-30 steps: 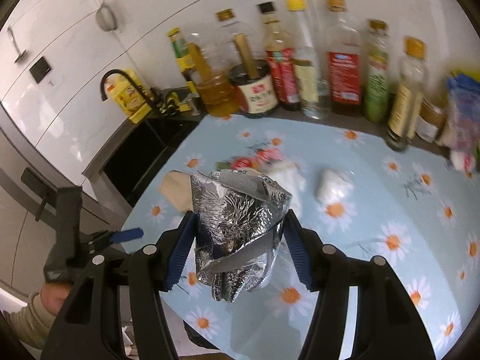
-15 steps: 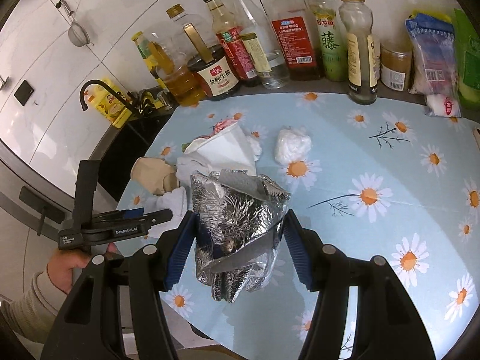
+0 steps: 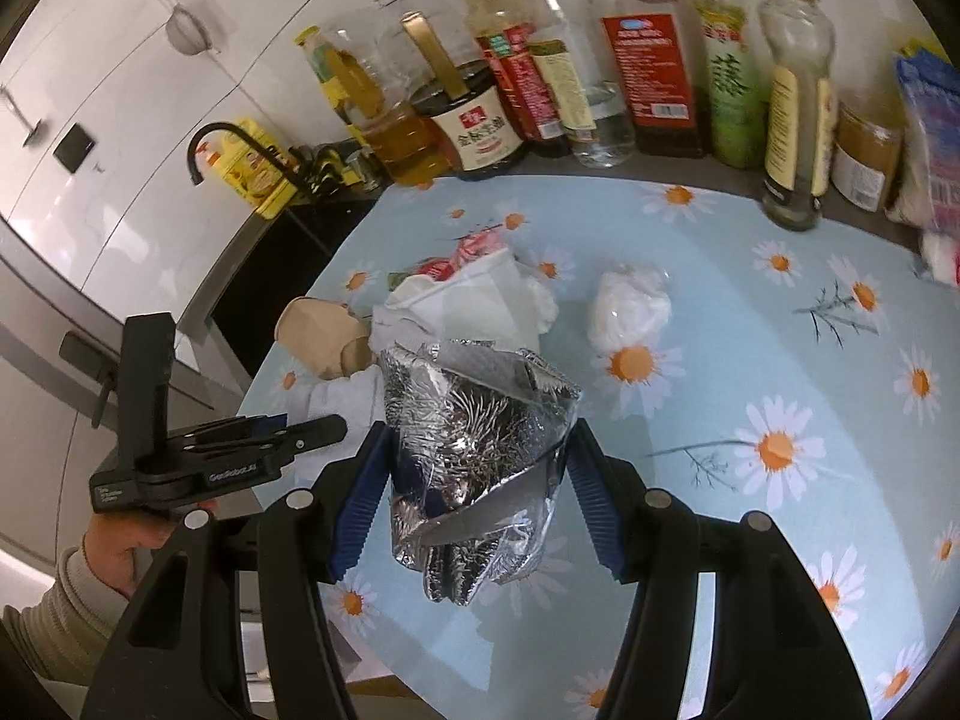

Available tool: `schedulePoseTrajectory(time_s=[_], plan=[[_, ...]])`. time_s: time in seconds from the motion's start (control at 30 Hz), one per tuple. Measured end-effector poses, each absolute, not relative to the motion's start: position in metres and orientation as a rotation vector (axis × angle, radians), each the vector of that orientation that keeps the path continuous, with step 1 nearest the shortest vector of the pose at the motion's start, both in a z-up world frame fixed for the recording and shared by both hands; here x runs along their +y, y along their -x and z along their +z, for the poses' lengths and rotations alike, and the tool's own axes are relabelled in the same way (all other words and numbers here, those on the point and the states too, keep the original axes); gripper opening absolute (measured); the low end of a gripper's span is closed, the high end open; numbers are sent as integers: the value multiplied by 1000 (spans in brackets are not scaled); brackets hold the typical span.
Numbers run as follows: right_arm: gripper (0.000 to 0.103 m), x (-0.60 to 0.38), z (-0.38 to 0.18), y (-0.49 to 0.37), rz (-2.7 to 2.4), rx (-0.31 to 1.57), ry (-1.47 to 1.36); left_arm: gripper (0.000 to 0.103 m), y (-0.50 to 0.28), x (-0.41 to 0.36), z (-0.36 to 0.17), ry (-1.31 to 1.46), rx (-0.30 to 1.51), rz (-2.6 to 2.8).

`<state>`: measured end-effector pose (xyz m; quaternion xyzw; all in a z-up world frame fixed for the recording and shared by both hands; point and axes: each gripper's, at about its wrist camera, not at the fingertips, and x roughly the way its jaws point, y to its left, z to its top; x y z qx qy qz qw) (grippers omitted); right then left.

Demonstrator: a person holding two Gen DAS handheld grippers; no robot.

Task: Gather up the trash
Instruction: 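Grasp the white cloth with the left gripper while the right gripper holds the foil, then lower both grippers over the black bin and open the left gripper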

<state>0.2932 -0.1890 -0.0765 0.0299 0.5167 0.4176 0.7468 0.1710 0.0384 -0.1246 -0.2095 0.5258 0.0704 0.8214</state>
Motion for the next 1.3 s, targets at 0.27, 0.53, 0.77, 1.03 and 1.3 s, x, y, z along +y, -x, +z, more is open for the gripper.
schedulePoseTrajectory(time_s=[0.27,0.53,0.77,1.03,1.3], plan=[[60,-182,-68,-274,915,1106,-31,37,-146,34,-106,472,1070,123],[60,-167,-70,-234,864,1115,-45,37,-103,50,-84,459,1028,94],[60,-143,-69,-191,850,1129,-33,38,-62,72,-88,487,1024,82],[60,-107,-77,-140,870,1168,2,38,-14,96,-100,535,1018,62],[60,-74,-97,-98,891,1228,55,38,27,117,-120,577,1036,74]])
